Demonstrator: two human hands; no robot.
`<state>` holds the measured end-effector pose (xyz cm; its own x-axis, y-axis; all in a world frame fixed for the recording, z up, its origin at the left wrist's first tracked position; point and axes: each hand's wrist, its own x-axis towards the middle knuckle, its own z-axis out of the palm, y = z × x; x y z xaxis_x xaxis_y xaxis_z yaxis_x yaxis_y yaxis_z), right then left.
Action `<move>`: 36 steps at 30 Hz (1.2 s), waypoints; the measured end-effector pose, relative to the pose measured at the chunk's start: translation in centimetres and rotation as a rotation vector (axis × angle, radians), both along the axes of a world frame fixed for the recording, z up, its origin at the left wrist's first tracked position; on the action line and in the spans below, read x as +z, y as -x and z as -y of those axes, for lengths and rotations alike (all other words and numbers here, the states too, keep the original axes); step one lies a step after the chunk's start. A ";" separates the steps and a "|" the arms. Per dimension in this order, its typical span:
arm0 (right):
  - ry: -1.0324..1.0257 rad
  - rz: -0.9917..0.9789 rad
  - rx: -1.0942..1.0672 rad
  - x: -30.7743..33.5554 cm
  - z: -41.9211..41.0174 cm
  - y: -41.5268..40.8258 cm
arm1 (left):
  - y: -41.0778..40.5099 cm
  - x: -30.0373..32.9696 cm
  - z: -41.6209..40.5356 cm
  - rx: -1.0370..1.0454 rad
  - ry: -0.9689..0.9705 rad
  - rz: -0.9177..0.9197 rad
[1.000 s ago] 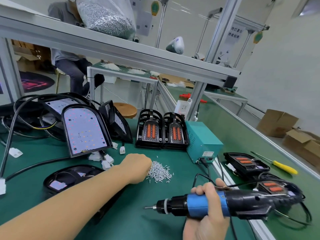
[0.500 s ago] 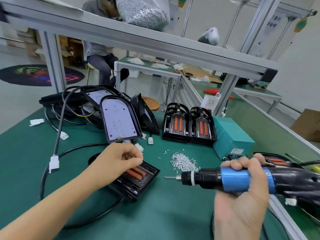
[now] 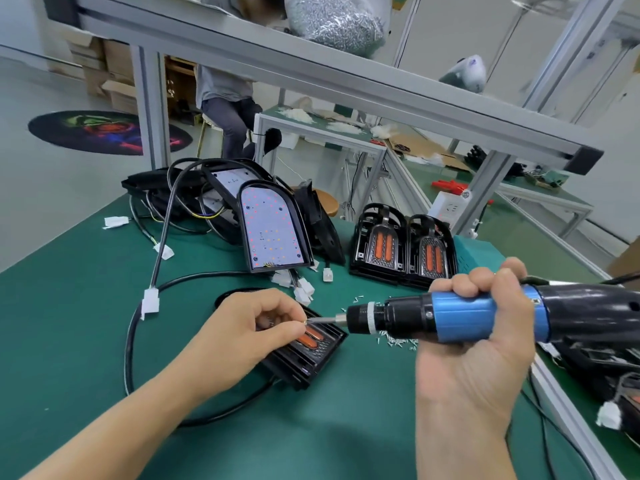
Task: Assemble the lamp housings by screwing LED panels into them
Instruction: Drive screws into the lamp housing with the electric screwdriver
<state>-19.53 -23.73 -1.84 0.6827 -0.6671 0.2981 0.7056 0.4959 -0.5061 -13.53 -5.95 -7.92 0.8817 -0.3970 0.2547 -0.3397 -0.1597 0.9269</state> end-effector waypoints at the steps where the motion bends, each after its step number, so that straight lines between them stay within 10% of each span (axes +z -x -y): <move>1: 0.011 -0.006 -0.001 0.1 -0.3 -0.1 | -0.1 -0.1 -0.2 0.005 -0.001 0.009; 20: 0.191 -0.136 0.092 -1.7 -6.3 -7.5 | -3.8 -3.8 -7.1 0.325 -0.439 0.234; 36: 0.432 -0.163 0.115 -3.3 -7.6 -8.2 | -4.5 -4.4 -7.9 0.216 -0.420 0.257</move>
<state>-11.31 -16.11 -5.13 0.8059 -0.4232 0.4141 0.5524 0.2858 -0.7830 -9.04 1.93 -12.29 0.8845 -0.3282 0.3315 -0.4661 -0.5902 0.6591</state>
